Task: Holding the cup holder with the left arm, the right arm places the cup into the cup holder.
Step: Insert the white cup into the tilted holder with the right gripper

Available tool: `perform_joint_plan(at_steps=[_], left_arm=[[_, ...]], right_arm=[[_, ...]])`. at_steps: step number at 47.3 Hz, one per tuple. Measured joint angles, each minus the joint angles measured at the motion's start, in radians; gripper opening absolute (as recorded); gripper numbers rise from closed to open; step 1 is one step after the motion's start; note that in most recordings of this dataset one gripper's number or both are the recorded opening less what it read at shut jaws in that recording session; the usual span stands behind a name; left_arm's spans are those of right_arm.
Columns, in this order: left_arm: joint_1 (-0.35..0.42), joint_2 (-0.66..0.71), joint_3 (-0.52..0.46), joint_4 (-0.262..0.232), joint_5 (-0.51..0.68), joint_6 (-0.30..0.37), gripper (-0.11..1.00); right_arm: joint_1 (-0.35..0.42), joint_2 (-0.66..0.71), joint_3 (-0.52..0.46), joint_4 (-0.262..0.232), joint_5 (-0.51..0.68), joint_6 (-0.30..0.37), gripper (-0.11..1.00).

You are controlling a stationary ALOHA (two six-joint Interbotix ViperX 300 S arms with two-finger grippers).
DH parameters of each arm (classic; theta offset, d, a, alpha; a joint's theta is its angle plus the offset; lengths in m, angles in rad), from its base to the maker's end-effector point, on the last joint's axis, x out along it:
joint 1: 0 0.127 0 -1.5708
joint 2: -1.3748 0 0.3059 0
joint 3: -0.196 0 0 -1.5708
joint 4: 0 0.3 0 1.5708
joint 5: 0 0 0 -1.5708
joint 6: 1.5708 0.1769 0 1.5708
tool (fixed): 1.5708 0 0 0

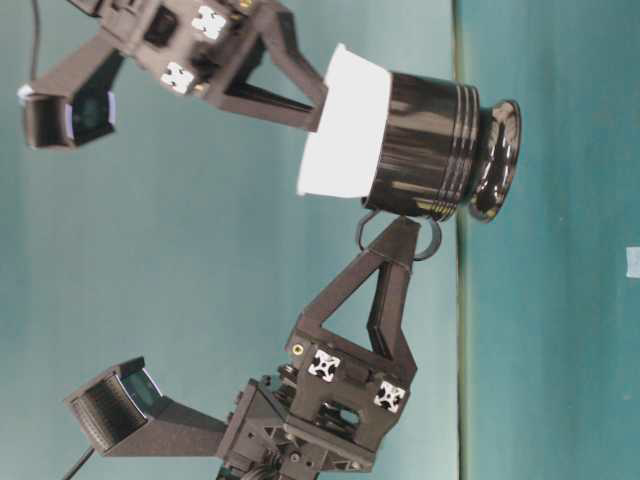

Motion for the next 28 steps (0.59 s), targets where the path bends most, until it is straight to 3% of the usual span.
perform_joint_plan(at_steps=[22, 28], left_arm=[[0.002, 0.003, 0.000, 0.000, -0.008, 0.002, 0.22], [0.000, 0.003, 0.000, 0.000, -0.009, 0.002, 0.22]], right_arm=[[0.002, 0.017, -0.003, 0.000, 0.000, 0.000, 0.02], [0.002, 0.017, -0.005, 0.002, 0.006, 0.000, 0.08]])
